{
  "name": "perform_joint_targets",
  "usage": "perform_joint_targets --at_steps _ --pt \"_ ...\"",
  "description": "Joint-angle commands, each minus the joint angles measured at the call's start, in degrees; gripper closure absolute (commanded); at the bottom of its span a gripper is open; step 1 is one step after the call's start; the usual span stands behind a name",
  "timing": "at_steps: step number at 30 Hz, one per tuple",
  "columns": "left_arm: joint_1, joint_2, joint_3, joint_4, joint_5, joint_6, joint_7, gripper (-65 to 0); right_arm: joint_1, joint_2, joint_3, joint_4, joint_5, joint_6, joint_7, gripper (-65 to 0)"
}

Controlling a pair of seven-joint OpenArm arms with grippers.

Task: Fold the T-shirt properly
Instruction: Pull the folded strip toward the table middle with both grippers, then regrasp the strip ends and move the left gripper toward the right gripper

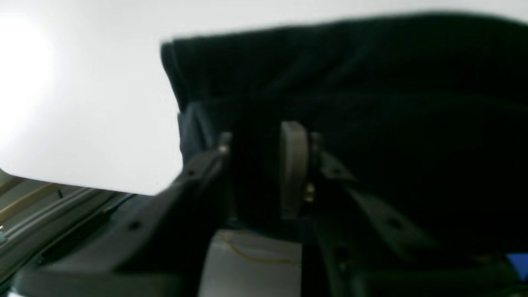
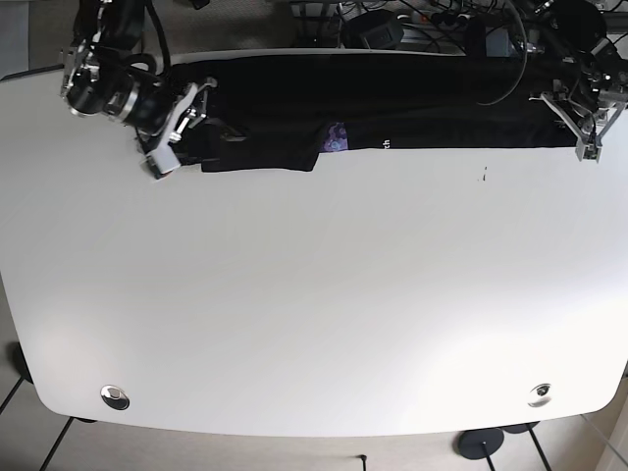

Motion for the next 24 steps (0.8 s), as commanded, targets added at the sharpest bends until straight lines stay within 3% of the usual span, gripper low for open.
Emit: perform_joint_targets --at_steps 1,5,11,16,19,24 --pt "1.81 -0.82 0.37 -0.62 -0.44 -0.03 -3.90 -7.9 0.06 -0.82 -1.81 -0.77 -6.85 0.08 1.68 -6.7" --pt "1.81 -1.52 0.28 -7.91 -0.44 -0.03 -6.72 -7.8 -1.00 -0.91 -4.53 -7.72 -16.08 0.08 8.18 -8.4" --pt "-0.74 -4.42 5.64 -18.29 -0.44 -0.03 -14.01 -8.1 0.85 4.89 -4.27 -21.87 -16.52 0.08 17.85 -8.6" --pt "-7.33 -4.77 11.18 -20.66 -0.71 -0.03 -13.84 -8.2 10.34 9.82 -4.27 -34.18 -16.61 0.08 23.04 -8.6" --pt "-9.53 -2.31 12.76 -20.22 -0.71 -0.03 -13.57 -8.2 16.14 11.75 -4.62 -40.16 -16.61 0.08 24.18 -8.7" --pt "-12.43 -1.61 12.06 -16.35 -0.97 -0.03 -6.45 -8.3 18.43 12.72 -4.62 -38.66 -16.52 0.08 24.01 -8.7"
